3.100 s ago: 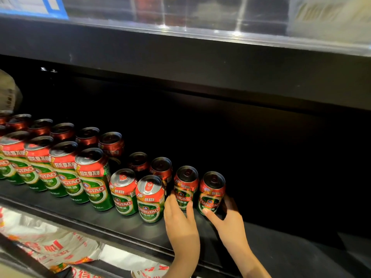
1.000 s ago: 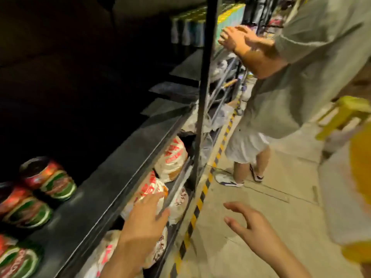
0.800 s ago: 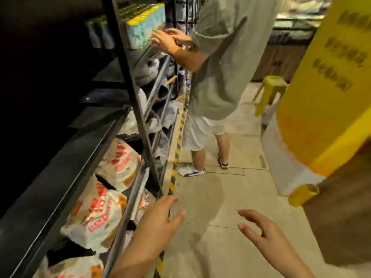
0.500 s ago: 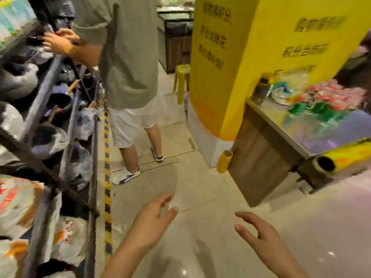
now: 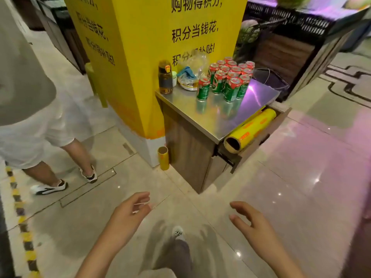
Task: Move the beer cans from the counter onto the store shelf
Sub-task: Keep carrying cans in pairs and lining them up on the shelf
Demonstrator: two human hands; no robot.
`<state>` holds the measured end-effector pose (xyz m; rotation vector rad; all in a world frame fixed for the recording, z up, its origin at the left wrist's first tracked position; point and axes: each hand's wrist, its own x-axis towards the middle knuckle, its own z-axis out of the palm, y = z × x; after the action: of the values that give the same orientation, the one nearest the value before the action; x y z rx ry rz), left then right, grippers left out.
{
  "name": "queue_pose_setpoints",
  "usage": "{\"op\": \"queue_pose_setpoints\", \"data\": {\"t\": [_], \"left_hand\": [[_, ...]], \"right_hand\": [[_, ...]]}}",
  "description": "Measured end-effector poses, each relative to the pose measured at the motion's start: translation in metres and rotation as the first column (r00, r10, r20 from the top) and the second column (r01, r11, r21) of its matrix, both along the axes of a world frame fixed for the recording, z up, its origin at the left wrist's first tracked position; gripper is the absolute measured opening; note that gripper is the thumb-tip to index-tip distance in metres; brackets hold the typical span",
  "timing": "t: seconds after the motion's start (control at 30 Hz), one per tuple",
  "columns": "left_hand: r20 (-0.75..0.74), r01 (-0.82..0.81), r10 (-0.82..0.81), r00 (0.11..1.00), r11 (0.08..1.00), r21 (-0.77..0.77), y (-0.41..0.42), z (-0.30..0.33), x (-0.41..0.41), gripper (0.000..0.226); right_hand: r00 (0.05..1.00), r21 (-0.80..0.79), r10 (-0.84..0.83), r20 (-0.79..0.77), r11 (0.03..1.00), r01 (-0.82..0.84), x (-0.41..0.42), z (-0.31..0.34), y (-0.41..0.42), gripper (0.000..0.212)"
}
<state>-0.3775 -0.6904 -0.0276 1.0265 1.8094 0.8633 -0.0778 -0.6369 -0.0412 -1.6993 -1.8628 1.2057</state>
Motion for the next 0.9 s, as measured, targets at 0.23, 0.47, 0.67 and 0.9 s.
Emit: {"op": "queue_pose_setpoints", "data": {"t": [0.23,0.47,0.67,0.9], "left_hand": [[0.014,-0.061,0.061,0.998,0.998,0.008,0.127,-0.014,-0.010,0.018],[-0.002,0.067,-0.067,0.998,0.992,0.107,0.304,-0.001,0.039,0.020],[0.107,0.174,-0.185,0.977,0.979,0.106,0.408,0.007,0.096,0.019],[0.041,0.112,-0.114,0.993,0.993,0.047,0.457,-0.013,0.131,0.021]], "right_hand": [[0.999,0.020,0.054,0.003,0.998,-0.054,-0.012,0.020,0.136,0.034],[0.998,0.111,-0.042,0.051,0.993,0.036,0.034,0.036,0.261,0.021],[0.991,0.006,-0.135,-0.011,0.991,0.135,0.074,0.018,0.329,0.023],[0.996,-0.013,-0.093,0.004,0.996,0.093,0.107,-0.007,0.448,0.039]]}}
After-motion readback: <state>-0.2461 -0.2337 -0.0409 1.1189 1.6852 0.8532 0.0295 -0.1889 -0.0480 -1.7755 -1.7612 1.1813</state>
